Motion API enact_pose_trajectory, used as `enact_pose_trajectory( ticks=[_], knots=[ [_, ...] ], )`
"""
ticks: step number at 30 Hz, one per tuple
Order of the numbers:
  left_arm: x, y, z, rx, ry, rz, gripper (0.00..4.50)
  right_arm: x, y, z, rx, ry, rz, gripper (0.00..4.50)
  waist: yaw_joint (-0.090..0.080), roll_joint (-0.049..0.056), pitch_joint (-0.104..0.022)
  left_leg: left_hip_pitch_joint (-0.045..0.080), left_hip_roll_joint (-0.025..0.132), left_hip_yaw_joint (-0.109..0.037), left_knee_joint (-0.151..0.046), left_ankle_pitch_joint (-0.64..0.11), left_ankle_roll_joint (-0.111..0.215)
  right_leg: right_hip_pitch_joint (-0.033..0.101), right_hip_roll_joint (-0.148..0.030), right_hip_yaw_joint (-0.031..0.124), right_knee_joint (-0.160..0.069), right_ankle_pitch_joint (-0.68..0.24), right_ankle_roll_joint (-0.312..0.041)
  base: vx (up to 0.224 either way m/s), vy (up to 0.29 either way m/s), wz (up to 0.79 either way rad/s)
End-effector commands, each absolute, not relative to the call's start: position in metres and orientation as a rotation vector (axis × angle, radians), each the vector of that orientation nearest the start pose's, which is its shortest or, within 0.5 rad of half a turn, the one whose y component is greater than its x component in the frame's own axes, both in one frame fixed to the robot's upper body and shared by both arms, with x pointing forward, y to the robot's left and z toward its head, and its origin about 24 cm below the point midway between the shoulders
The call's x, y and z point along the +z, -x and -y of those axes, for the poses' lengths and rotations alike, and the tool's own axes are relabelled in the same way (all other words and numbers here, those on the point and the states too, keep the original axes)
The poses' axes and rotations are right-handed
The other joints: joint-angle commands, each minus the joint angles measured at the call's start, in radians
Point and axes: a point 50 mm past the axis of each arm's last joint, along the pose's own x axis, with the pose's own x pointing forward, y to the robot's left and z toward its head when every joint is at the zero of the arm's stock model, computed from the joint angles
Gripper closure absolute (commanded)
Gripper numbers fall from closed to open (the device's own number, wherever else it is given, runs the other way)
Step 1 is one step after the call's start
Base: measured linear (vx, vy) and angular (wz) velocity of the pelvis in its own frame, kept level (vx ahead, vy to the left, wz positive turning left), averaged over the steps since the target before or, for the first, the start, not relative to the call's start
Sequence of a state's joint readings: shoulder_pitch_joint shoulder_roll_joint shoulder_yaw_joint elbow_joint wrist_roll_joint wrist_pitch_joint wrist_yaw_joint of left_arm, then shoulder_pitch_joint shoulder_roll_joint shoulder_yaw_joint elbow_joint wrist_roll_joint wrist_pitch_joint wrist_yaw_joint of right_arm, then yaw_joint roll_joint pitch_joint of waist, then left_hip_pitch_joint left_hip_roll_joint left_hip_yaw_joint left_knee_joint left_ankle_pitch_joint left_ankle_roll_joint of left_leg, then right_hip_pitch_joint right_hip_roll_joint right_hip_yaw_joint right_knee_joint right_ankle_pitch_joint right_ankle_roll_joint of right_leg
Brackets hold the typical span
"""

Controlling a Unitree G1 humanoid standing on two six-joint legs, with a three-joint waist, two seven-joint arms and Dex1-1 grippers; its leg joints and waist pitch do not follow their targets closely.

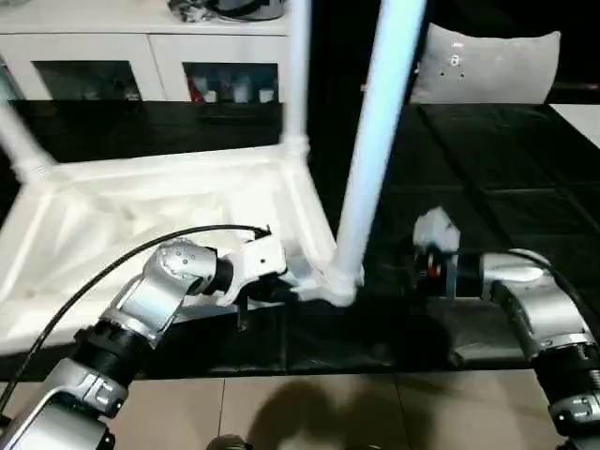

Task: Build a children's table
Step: Rotate leg to tighten

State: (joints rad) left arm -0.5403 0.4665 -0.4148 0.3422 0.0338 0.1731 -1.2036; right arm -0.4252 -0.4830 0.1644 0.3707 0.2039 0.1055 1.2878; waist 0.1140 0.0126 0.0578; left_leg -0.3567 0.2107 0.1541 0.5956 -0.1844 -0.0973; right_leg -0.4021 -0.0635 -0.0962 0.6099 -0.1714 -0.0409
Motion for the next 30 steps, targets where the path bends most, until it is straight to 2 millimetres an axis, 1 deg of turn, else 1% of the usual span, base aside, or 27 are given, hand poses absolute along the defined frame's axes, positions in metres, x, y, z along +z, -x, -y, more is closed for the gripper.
enact_pose_trajectory(
  ticks=[1, 3, 4, 6, 8, 9, 10, 12, 15, 18, 21, 23, 24, 27, 28, 29, 30],
  knots=[
    [0.07, -0.298, -0.118, -1.518, -0.627, -0.423, 4.5, 0.069, -0.29, 0.169, 1.391, 0.231, -0.291, 0.08, -0.003, 0.004, -0.073, 0.004, 0.017, 0.006, -0.063, -0.196, 0.069, 0.06, -0.069, 0.049, -0.085, -0.287, -0.155, 0.0, 0.0, 0.0],
    [0.071, -0.296, -0.116, -1.554, -0.629, -0.421, 4.5, 0.067, -0.29, 0.167, 1.399, 0.244, -0.296, 0.08, -0.001, 0.004, -0.074, 0.002, 0.018, 0.006, -0.063, -0.188, 0.065, 0.06, -0.071, 0.05, -0.083, -0.286, -0.156, 0.0, 0.0, 0.0],
    [0.071, -0.295, -0.115, -1.563, -0.63, -0.419, 4.5, 0.066, -0.291, 0.166, 1.397, 0.242, -0.296, 0.32, -0.001, 0.005, -0.074, 0.003, 0.018, 0.006, -0.063, -0.189, 0.064, 0.06, -0.071, 0.05, -0.083, -0.286, -0.157, 0.0, 0.0, 0.0],
    [0.071, -0.295, -0.113, -1.579, -0.633, -0.412, 4.5, 0.064, -0.292, 0.164, 1.392, 0.232, -0.295, 0.4, -0.001, 0.004, -0.074, 0.002, 0.015, 0.007, -0.062, -0.19, 0.06, 0.061, -0.071, 0.049, -0.085, -0.294, -0.156, 0.0, 0.0, 0.0],
    [0.071, -0.295, -0.112, -1.586, -0.636, -0.408, 4.5, 0.063, -0.292, 0.162, 1.401, 0.215, -0.302, 0.46, -0.002, 0.005, -0.074, 0.001, 0.017, 0.006, -0.063, -0.189, 0.06, 0.061, -0.07, 0.049, -0.084, -0.292, -0.154, 0.0, 0.0, 0.0],
    [0.071, -0.295, -0.112, -1.589, -0.637, -0.407, 4.5, 0.063, -0.292, 0.162, 1.406, 0.208, -0.306, 0.59, -0.002, 0.004, -0.074, 0.002, 0.017, 0.006, -0.063, -0.189, 0.06, 0.061, -0.07, 0.049, -0.084, -0.289, -0.154, 0.0, 0.0, 0.0],
    [0.071, -0.295, -0.112, -1.591, -0.638, -0.405, 4.5, 0.063, -0.291, 0.162, 1.413, 0.199, -0.31, 0.84, -0.002, 0.003, -0.074, 0.001, 0.016, 0.006, -0.063, -0.187, 0.061, 0.062, -0.07, 0.049, -0.084, -0.287, -0.153, 0.0, 0.0, 0.0],
    [0.071, -0.296, -0.112, -1.596, -0.64, -0.404, 4.5, 0.063, -0.291, 0.161, 1.422, 0.188, -0.315, 0.87, -0.001, 0.003, -0.075, -0.001, 0.015, 0.006, -0.062, -0.179, 0.063, 0.063, -0.069, 0.048, -0.083, -0.285, -0.15, 0.0, 0.0, 0.0],
    [0.07, -0.295, -0.113, -1.601, -0.639, -0.406, 4.5, 0.062, -0.29, 0.162, 1.435, 0.176, -0.324, 1.24, -0.001, 0.003, -0.074, 0.001, 0.016, 0.007, -0.062, -0.182, 0.064, 0.061, -0.07, 0.048, -0.085, -0.3, -0.146, 0.0, 0.0, 0.0],
    [0.07, -0.295, -0.114, -1.602, -0.636, -0.409, 4.5, 0.061, -0.289, 0.162, 1.44, 0.17, -0.331, 1.35, -0.001, 0.002, -0.074, 0.001, 0.017, 0.006, -0.063, -0.183, 0.064, 0.061, -0.07, 0.048, -0.085, -0.302, -0.147, 0.0, 0.0, 0.0],
    [0.068, -0.293, -0.115, -1.61, -0.614, -0.415, 4.5, 0.057, -0.286, 0.163, 1.455, 0.141, -0.354, 1.67, -0.001, 0.001, -0.075, 0.001, 0.017, 0.007, -0.062, -0.177, 0.064, 0.061, -0.07, 0.049, -0.083, -0.293, -0.151, 0.0, 0.0, 0.0],
    [0.068, -0.292, -0.115, -1.61, -0.608, -0.416, 4.5, 0.055, -0.285, 0.162, 1.456, 0.123, -0.358, 1.77, -0.001, 0.002, -0.074, 0.001, 0.017, 0.007, -0.062, -0.178, 0.065, 0.061, -0.07, 0.048, -0.084, -0.294, -0.151, 0.0, 0.0, 0.0],
    [0.068, -0.291, -0.115, -1.608, -0.6, -0.416, 4.5, 0.055, -0.284, 0.161, 1.457, 0.107, -0.358, 1.84, -0.001, 0.0, -0.074, 0.0, 0.017, 0.007, -0.063, -0.176, 0.064, 0.061, -0.07, 0.048, -0.084, -0.302, -0.148, 0.0, 0.0, 0.0],
    [0.07, -0.291, -0.114, -1.59, -0.55, -0.402, 4.5, 0.054, -0.283, 0.156, 1.448, 0.066, -0.341, 1.89, -0.001, 0.001, -0.074, 0.0, 0.017, 0.007, -0.063, -0.179, 0.062, 0.061, -0.071, 0.049, -0.083, -0.306, -0.147, 0.0, 0.0, 0.0],
    [0.074, -0.29, -0.11, -1.545, -0.479, -0.383, 4.5, 0.053, -0.285, 0.147, 1.387, 0.032, -0.333, 1.89, -0.003, 0.001, -0.074, -0.001, 0.02, 0.005, -0.065, -0.175, 0.057, 0.062, -0.072, 0.049, -0.08, -0.291, -0.155, 0.0, 0.0, 0.0],
    [0.075, -0.29, -0.109, -1.516, -0.445, -0.379, 4.5, 0.052, -0.287, 0.143, 1.354, 0.023, -0.33, 1.91, -0.003, 0.003, -0.074, -0.001, 0.02, 0.005, -0.065, -0.173, 0.056, 0.061, -0.071, 0.049, -0.079, -0.285, -0.159, 0.0, 0.0, 0.0],
    [0.075, -0.29, -0.108, -1.502, -0.43, -0.379, 4.5, 0.052, -0.288, 0.141, 1.338, 0.021, -0.329, 1.91, -0.009, 0.003, -0.07, -0.001, 0.02, 0.004, -0.068, -0.183, 0.048, 0.06, -0.07, 0.047, -0.081, -0.295, -0.161, 0.0, 0.0, 0.0]
  ],
)
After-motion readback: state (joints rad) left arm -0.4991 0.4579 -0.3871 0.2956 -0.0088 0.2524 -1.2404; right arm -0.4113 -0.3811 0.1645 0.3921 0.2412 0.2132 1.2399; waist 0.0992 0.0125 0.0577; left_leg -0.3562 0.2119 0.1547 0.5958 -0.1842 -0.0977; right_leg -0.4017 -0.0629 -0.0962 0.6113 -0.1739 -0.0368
